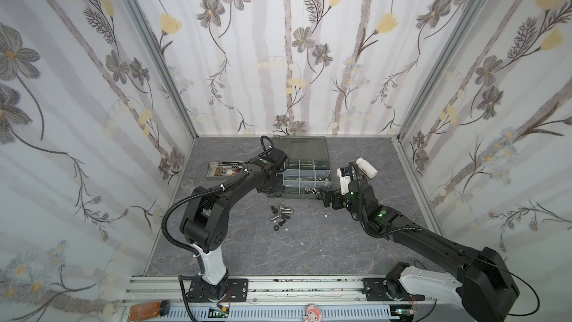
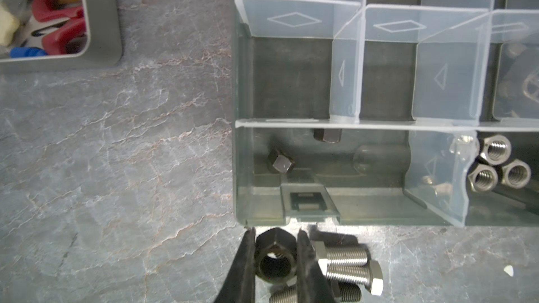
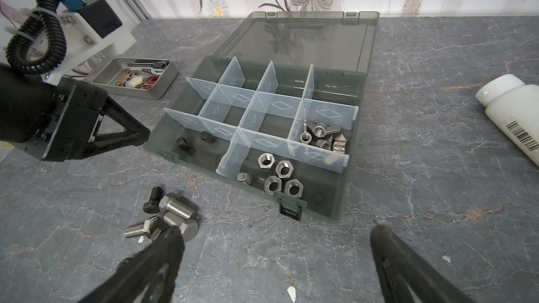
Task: Sort the screws and nuts into containers
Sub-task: Place the nut into the container.
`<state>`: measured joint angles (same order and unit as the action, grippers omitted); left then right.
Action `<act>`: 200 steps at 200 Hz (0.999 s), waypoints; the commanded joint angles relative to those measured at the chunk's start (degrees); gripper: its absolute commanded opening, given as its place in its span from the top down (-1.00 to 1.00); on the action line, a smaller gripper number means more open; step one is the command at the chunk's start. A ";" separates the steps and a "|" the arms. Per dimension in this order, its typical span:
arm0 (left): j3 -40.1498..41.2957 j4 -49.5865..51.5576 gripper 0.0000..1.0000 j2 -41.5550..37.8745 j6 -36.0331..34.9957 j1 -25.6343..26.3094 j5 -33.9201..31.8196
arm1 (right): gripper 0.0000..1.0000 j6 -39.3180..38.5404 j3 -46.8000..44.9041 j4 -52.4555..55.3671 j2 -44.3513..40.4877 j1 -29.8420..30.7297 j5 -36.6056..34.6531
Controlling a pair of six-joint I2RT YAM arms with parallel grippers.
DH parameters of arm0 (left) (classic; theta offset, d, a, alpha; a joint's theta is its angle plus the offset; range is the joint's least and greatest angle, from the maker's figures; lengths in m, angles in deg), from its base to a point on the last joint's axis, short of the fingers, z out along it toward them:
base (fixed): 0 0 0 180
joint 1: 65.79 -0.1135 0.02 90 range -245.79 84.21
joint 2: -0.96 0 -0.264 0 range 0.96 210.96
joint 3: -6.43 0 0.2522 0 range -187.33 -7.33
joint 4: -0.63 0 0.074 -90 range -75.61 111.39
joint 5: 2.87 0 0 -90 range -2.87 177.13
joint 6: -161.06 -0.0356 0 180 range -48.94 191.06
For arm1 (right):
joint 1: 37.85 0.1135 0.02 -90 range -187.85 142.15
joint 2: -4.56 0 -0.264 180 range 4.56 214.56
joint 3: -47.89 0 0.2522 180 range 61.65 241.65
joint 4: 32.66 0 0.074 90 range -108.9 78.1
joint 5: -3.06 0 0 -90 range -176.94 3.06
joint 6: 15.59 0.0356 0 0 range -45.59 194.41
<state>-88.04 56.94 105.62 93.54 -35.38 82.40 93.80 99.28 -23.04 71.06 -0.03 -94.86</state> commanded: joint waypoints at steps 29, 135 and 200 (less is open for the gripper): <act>-4.08 0.09 0.80 4.12 -0.68 0.00 -0.17 | -0.99 0.11 -0.77 -3.04 0.91 -0.38 -0.12; -5.82 -0.27 0.02 6.22 -0.86 0.08 -0.29 | -0.99 0.09 -1.17 -3.07 0.34 -1.09 0.28; -2.26 -0.18 -0.15 -0.47 -0.95 0.28 -0.67 | -1.00 0.18 -0.81 -1.94 -1.15 -1.08 0.36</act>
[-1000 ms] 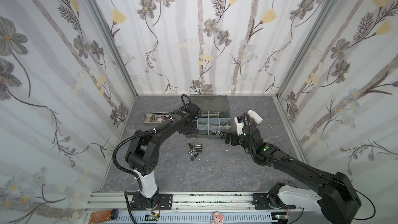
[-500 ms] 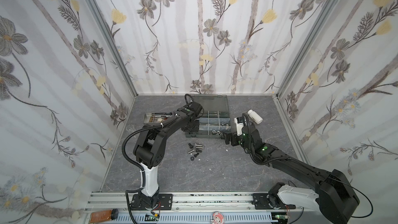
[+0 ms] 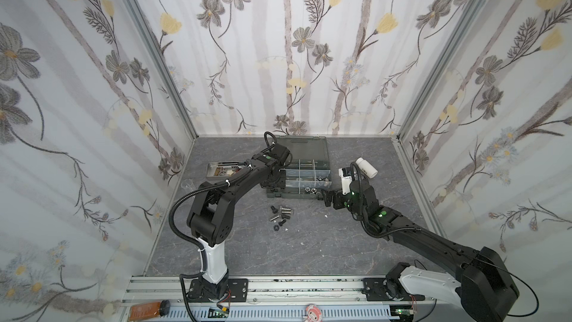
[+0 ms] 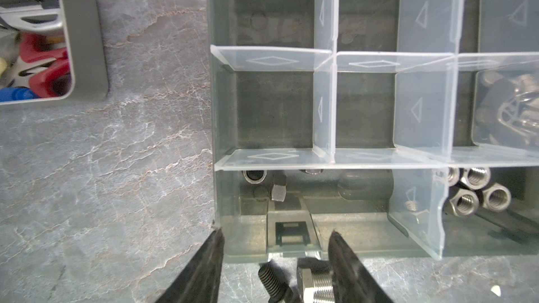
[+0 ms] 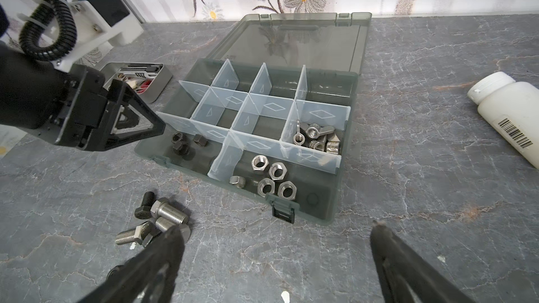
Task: Sort the screws and nuts into containers
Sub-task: Place the nut into the container.
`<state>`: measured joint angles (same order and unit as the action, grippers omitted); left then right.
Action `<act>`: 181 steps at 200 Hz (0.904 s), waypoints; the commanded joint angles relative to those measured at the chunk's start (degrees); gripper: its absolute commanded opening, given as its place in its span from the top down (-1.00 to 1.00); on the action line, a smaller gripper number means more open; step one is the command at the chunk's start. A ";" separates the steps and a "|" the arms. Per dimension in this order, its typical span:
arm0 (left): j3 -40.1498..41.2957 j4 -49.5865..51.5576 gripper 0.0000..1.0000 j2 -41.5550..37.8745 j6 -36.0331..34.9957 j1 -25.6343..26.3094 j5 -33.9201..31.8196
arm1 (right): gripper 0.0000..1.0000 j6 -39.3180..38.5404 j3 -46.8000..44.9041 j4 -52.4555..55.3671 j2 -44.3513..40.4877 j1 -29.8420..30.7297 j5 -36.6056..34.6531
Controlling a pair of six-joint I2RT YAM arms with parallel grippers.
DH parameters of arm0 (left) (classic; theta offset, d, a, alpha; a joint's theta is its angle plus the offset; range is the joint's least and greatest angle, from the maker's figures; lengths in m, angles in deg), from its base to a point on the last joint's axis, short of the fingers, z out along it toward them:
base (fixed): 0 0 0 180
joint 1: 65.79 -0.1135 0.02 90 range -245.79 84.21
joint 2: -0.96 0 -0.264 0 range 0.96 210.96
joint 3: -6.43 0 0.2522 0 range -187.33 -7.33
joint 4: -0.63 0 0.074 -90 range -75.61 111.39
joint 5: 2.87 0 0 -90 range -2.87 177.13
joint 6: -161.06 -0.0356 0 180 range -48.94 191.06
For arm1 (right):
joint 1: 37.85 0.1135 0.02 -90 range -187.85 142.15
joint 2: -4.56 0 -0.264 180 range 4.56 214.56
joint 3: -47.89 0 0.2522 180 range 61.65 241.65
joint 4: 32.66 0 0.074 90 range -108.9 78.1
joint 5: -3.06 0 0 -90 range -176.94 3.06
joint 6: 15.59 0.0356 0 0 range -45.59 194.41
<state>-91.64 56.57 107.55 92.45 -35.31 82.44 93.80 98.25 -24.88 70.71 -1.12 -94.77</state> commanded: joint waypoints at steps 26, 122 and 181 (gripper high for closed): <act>4.36 0.54 -0.15 -5.65 0.50 0.71 -0.52 | -0.99 0.38 0.66 0.51 -1.42 0.01 0.63; 16.83 -0.07 -0.16 -18.67 0.39 3.20 1.96 | -0.99 2.96 2.09 3.44 -3.42 0.02 3.11; 24.04 -0.59 -0.09 -25.09 2.14 6.42 2.41 | -0.99 4.45 2.83 3.06 -4.04 0.01 4.90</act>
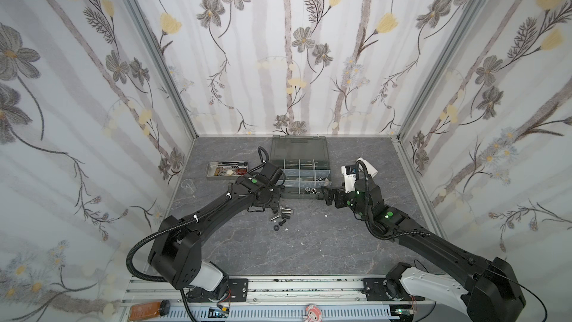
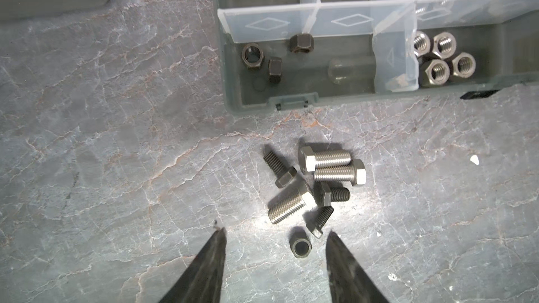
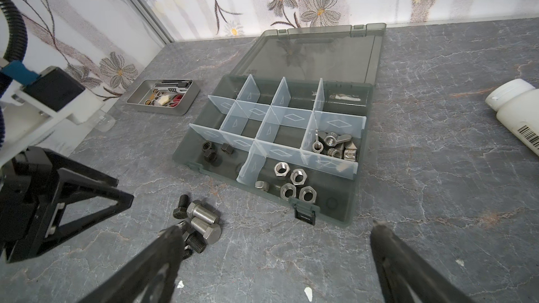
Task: Sort the screws and nuts into containers
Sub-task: Place the nut into the container, then pick up the nut at the center of the table.
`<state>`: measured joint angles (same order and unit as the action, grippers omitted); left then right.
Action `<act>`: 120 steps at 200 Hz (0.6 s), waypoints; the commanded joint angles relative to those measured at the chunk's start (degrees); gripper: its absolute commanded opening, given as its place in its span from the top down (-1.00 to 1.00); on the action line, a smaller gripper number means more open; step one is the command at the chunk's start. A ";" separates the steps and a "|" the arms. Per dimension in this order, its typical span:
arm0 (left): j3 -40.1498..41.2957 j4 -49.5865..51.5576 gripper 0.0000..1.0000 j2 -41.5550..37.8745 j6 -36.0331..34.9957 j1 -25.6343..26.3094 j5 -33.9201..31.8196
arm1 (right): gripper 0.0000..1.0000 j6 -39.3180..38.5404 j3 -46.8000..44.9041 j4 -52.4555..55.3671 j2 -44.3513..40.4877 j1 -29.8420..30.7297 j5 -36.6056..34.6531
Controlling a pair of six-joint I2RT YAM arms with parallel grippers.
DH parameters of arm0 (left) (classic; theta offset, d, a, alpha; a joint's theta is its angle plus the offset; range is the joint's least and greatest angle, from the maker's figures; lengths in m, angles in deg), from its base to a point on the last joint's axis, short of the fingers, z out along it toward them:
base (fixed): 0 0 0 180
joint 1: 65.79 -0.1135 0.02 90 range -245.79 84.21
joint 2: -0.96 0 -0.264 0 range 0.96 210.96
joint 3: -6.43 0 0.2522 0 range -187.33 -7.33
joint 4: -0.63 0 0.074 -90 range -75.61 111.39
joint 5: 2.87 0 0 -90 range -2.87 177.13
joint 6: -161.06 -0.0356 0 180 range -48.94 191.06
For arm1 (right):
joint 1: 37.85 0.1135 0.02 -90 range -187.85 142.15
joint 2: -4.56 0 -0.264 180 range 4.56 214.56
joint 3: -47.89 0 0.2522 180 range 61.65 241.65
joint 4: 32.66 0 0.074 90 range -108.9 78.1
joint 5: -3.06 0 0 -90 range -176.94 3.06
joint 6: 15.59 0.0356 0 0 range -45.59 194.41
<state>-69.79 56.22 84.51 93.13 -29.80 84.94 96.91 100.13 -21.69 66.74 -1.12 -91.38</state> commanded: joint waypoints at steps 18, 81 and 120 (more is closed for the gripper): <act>4.18 -0.34 -0.09 -3.83 2.16 1.63 -0.25 | -0.99 1.79 1.47 -0.13 0.57 0.02 2.24; 11.09 -2.55 -0.08 -8.02 5.04 3.45 0.83 | -0.99 2.80 2.21 -1.10 2.58 0.01 3.48; 13.13 -3.71 -0.08 -8.34 6.36 5.03 0.44 | -0.99 3.37 1.81 -1.34 3.42 0.01 2.83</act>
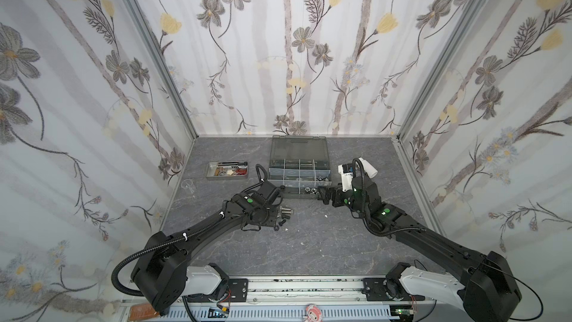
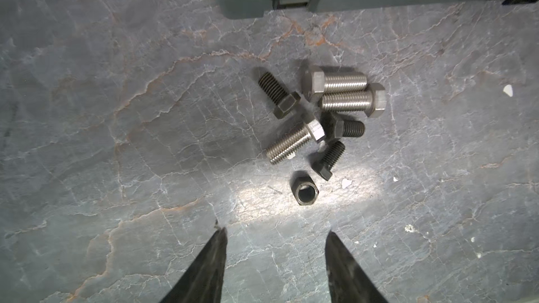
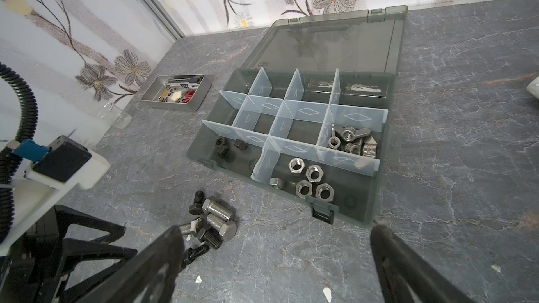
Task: Sort the screws and nuts into containers
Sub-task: Pick up the nut at the center of the table.
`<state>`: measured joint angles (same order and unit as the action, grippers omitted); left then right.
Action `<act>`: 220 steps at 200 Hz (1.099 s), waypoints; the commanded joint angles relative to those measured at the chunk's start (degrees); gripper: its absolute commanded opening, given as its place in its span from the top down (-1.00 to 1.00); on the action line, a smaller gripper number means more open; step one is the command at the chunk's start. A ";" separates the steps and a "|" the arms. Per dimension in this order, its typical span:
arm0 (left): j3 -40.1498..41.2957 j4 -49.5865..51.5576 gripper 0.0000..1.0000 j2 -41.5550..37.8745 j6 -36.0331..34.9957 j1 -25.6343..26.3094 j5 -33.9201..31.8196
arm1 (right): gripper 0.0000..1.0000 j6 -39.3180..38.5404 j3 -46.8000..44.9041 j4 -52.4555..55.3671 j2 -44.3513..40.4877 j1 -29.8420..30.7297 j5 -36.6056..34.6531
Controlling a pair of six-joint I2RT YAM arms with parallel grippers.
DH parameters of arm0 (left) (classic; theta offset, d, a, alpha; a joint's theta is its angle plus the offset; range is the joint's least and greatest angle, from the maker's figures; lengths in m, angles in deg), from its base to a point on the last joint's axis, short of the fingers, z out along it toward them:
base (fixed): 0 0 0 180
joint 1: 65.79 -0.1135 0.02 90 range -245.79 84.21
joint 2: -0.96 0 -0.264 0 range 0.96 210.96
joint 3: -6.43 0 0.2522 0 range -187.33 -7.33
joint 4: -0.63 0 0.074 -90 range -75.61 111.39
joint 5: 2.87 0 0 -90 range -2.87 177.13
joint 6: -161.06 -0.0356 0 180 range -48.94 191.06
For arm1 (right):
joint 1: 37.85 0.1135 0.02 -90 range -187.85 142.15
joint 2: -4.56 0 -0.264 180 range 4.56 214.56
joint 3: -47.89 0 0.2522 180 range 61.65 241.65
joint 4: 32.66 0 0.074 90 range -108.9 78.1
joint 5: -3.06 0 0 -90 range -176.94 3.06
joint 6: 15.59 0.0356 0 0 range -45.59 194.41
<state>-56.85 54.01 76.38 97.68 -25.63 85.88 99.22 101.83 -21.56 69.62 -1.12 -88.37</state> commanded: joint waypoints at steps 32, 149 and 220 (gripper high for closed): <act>1.21 -2.56 -0.07 1.03 4.10 2.02 -0.14 | -0.99 1.68 0.16 -1.04 1.87 -0.07 -0.67; 3.86 -7.82 0.00 6.41 9.64 3.56 -0.15 | -0.99 1.64 -2.32 -2.48 1.92 -1.10 0.02; 2.44 -9.87 -0.02 11.61 9.47 4.04 0.38 | -0.99 1.29 -4.02 -2.97 1.17 -2.36 0.46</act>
<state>-53.39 45.51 86.87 106.00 -21.78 85.92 100.89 98.31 -22.58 71.22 -3.18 -88.37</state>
